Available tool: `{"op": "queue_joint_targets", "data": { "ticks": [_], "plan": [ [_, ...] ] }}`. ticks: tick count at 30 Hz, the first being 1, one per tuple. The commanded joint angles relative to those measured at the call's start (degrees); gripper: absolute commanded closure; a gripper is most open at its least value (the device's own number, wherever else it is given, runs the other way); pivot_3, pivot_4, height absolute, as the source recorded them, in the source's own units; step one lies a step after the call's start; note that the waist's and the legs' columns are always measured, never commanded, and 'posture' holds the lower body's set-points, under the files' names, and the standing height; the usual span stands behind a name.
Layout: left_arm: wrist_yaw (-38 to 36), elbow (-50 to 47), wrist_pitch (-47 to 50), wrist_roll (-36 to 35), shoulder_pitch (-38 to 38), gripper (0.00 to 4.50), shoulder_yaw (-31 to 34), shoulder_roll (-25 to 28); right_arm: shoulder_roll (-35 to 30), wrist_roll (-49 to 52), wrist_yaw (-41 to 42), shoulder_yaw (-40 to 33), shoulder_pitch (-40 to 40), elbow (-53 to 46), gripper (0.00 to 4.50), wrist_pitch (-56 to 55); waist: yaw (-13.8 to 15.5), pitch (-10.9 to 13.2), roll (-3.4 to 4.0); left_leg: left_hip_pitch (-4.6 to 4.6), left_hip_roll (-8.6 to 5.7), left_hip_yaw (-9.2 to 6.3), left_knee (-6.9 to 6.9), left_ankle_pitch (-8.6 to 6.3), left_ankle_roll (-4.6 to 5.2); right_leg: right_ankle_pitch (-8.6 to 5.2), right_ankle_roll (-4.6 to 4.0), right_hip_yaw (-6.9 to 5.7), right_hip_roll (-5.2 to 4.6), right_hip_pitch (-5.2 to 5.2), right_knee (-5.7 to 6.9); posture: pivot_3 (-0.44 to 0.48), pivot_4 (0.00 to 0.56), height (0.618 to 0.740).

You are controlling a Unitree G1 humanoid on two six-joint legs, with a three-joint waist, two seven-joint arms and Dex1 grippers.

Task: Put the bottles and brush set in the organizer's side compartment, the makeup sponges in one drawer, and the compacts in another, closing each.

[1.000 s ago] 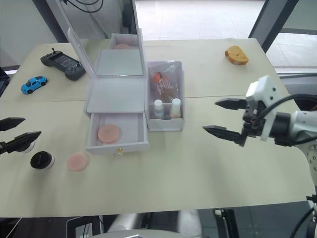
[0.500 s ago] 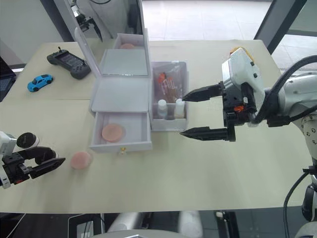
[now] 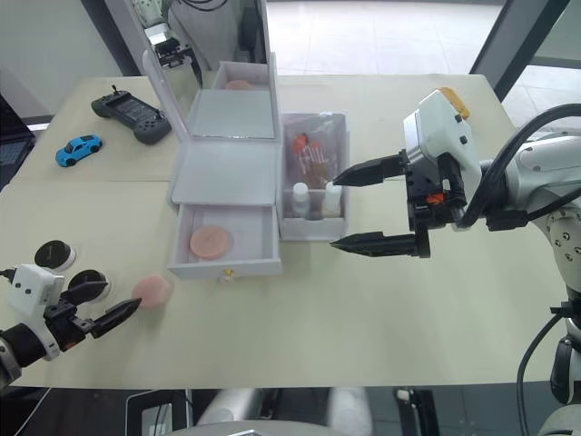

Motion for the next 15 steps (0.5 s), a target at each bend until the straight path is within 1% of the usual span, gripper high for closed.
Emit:
{"op": "queue_joint_targets", "data": {
  "ticks": [1,6,10,14,15],
  "plan": [
    [1.5,-1.0,-4.6,2.3,-1.4,0.03,-3.1,-1.5,-1.0,-0.1,-0.6,-2.4,-0.6,-1.3,0.0,-0.8,0.1,0.0,0.0,0.0,0.0,0.01,0.0,0.0,0.0,0.0,0.0,0.01,0.0,0.0,0.0,0.0,0.15,0.74],
    [1.8,-0.3,-7.0,4.1,-2.1,0.03,-6.2,-2.1,-0.7,2.3,-1.4,-3.3,-1.1,-3.2,0.0,0.3,0.0,0.0,-0.01,0.01,0.02,0.02,-0.01,0.0,0.0,0.0,0.0,0.04,0.01,-0.02,0.01,0.0,0.15,0.74],
    [1.8,1.9,-9.9,7.8,-2.8,0.03,-10.1,-1.6,-1.0,1.7,-2.1,-3.2,-0.8,-3.4,0.0,0.1,0.0,0.0,-0.01,0.02,0.03,0.03,-0.04,0.0,0.0,0.0,0.0,0.03,0.03,-0.03,0.0,0.0,0.15,0.74],
    [2.4,3.7,-10.9,9.5,-4.2,0.03,-12.7,-2.1,-1.1,1.8,-2.5,-3.2,-0.9,-3.4,0.0,0.0,0.2,0.0,-0.01,0.03,0.01,0.05,-0.04,0.0,0.0,0.01,0.01,0.04,0.02,-0.01,0.0,0.0,0.15,0.74],
    [2.5,4.1,-11.0,9.8,-4.5,0.21,-13.0,-2.1,-1.1,1.7,-2.5,-3.2,-0.9,-3.3,0.0,-0.2,0.3,0.0,-0.01,0.03,0.01,0.05,-0.04,0.0,0.0,0.01,0.01,0.04,0.02,-0.01,0.0,0.0,0.15,0.74]
  ]
}}
